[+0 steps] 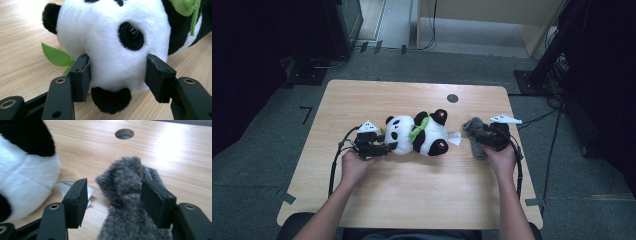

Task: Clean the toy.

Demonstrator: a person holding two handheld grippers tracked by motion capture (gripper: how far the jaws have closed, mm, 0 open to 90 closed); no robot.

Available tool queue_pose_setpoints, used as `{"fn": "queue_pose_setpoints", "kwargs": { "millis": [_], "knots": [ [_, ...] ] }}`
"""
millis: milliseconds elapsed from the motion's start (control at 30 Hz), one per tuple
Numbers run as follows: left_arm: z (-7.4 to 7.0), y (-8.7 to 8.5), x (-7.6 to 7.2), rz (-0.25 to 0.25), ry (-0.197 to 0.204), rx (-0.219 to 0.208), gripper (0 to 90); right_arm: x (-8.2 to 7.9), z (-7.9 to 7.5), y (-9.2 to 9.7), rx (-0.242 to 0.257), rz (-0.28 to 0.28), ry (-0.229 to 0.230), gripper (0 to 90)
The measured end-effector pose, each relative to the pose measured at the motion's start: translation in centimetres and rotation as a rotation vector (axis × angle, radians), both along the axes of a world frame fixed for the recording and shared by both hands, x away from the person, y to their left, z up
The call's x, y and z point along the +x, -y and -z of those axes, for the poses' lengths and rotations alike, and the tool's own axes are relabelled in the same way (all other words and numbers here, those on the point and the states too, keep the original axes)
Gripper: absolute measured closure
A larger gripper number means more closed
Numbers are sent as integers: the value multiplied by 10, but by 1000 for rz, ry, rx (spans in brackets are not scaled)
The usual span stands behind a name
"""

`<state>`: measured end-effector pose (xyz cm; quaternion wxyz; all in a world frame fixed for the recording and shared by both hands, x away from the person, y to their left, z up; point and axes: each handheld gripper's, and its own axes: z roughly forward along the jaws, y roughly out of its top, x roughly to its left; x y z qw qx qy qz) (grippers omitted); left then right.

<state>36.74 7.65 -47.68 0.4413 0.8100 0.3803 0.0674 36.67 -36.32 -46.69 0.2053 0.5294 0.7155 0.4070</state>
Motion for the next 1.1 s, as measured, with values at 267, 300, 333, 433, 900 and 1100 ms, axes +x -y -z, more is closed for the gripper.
{"fn": "queue_pose_setpoints", "kwargs": {
  "millis": [267, 300, 333, 433, 900, 1100],
  "knots": [
    [-1, -1, 1, 2, -1, 1, 406, -18, -13, -15, 11, -51, 42, 376],
    [-1, -1, 1, 2, -1, 2, 405, -20, -15, -17, 13, -52, 49, 375],
    [-1, 0, 1, 2, -1, 3, 403, -21, -16, -19, 27, -60, 45, 374],
    [-1, 0, 1, 6, 0, 4, 397, -27, -20, -25, 53, -78, 49, 334],
    [-1, -1, 2, 19, 6, 16, 366, -49, -34, -59, 100, -176, 116, 237],
    [-2, -2, 3, 24, 5, 16, 338, -51, -31, -75, 86, -230, 115, 176]
  ]
}}
